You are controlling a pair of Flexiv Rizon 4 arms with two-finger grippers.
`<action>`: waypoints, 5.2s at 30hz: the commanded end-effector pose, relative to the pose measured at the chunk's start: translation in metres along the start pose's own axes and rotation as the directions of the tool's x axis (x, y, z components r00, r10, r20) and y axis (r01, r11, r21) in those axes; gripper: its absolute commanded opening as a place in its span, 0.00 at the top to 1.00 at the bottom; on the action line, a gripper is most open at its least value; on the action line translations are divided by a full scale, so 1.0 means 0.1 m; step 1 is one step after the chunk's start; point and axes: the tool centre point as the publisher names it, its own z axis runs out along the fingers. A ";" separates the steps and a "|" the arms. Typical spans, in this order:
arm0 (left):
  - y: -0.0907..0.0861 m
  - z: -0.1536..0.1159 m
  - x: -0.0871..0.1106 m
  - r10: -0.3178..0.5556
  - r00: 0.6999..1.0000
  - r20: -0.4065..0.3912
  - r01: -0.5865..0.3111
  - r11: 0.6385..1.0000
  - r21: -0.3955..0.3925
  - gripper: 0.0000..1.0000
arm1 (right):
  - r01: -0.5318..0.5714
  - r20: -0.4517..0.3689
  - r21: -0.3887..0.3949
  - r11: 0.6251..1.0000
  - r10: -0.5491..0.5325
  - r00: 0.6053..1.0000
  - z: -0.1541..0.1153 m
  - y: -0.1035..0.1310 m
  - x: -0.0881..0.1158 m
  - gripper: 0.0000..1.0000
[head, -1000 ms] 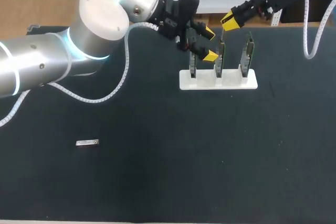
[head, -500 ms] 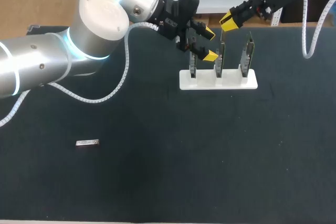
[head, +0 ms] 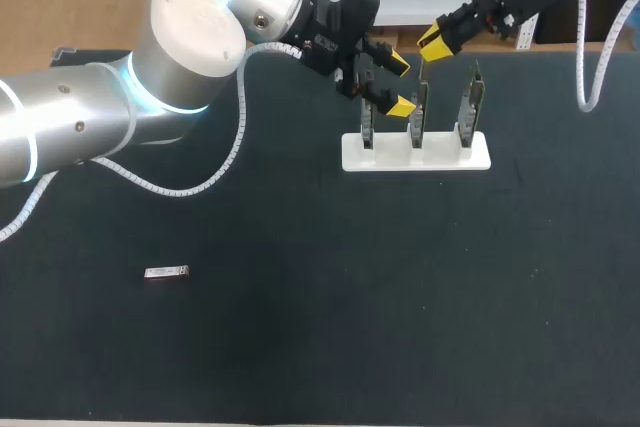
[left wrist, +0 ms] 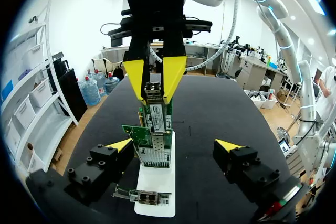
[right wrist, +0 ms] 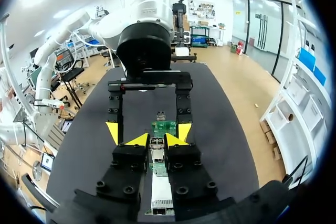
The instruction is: Pick up the optical module with the left hand, and insert it into the network port with the right hand.
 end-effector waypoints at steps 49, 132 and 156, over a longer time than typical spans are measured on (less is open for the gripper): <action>0.01 0.00 -0.01 -0.001 1.000 -0.004 0.001 1.000 0.003 0.00 | 0.065 -0.042 0.050 0.997 -0.063 0.997 0.01 0.01 -0.02 1.00; 0.01 0.00 -0.01 -0.001 1.000 -0.004 0.001 1.000 0.003 0.00 | 0.045 -0.065 0.052 0.998 -0.041 0.997 0.07 0.03 0.10 1.00; 0.01 0.00 -0.01 -0.001 1.000 -0.004 0.001 1.000 0.003 0.00 | 0.012 -0.053 0.042 0.999 -0.010 0.999 0.11 -0.03 0.18 1.00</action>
